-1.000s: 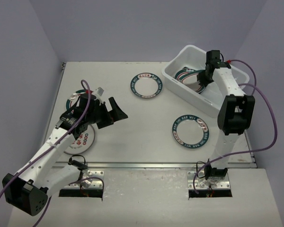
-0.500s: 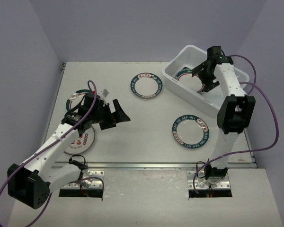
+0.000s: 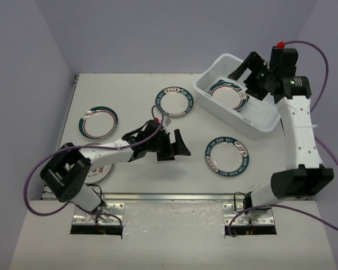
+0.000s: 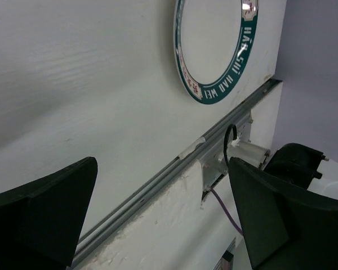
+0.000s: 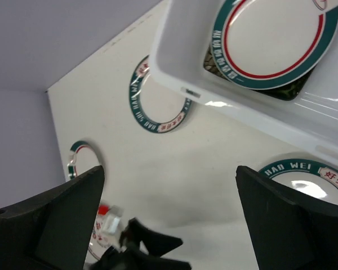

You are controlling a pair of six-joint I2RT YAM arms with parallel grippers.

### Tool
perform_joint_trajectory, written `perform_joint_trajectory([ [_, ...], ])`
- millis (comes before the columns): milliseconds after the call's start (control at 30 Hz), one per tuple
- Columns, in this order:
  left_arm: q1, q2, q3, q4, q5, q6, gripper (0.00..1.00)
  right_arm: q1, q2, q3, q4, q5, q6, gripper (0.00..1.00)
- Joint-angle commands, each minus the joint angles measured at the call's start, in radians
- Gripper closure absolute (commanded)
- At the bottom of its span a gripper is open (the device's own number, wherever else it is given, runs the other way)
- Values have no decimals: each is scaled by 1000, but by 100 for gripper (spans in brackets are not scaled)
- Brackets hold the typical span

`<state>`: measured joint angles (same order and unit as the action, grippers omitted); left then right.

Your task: Place the plates into the plastic bin on the countertop

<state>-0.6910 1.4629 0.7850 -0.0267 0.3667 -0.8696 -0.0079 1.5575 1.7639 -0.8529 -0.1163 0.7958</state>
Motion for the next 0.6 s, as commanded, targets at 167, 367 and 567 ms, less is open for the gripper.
perform_joint_trajectory([
  [167,-94,482,294,286,32,-70,0,-24,-406,-479,200,-404,-150,1],
  [367,-96,649,390,305,66,-90,11,-26,-448,-555,237,-513,-109,1],
  [567,-96,776,479,301,75,-121,63,-26,-457,-551,253,-541,-90,1],
])
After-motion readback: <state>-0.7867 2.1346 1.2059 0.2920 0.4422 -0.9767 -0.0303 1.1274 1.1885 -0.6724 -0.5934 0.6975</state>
